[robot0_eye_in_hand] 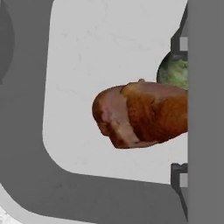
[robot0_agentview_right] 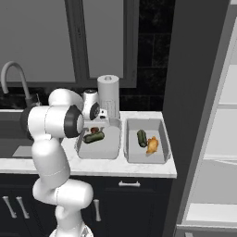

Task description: Place one cucumber and one chicken drumstick in each tupperware on the nearby counter, to pack two identical lunches.

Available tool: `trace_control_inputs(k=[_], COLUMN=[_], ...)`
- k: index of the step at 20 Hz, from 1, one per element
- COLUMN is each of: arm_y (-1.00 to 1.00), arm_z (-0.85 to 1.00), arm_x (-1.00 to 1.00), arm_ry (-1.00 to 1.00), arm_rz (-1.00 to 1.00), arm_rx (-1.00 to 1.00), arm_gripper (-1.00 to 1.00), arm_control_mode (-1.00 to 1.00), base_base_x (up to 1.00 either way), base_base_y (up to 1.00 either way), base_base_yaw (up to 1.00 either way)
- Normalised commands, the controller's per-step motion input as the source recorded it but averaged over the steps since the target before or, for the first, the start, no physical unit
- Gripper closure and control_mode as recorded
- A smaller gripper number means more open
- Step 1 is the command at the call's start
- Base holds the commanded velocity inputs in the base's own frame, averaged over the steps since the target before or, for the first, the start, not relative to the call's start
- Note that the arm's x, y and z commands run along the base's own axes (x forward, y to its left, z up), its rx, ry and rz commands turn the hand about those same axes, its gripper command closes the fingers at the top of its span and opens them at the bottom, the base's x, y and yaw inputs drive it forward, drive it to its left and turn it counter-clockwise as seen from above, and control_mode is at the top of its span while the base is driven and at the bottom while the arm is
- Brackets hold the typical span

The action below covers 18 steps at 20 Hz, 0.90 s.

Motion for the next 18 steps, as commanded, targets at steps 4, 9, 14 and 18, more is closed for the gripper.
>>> trace_control_inputs(k=[4,9,14,18], arm_y=[0.00,-0.02,-0.16,-0.43], arm_z=[0.19,0.67,0.61,0.38], arm_x=[0.00,-0.20,-0.90,-1.00], arm_ry=[0.00,-0.01,-0.01,0.00], arm_rz=[-0.03,-0.03,0.00,0.00], arm_rx=[0.00,0.00,0.00,0.00], arm_gripper=[-1.00,-1.00,-1.00,-1.00], arm_control_mode=[-1.00,-1.00,-1.00,-1.00], base_base_x=[0.00,0.00,0.00,0.00], base_base_y=[0.00,0.00,0.00,0.00], base_base_yaw=[0.00,0.00,0.00,0.00])
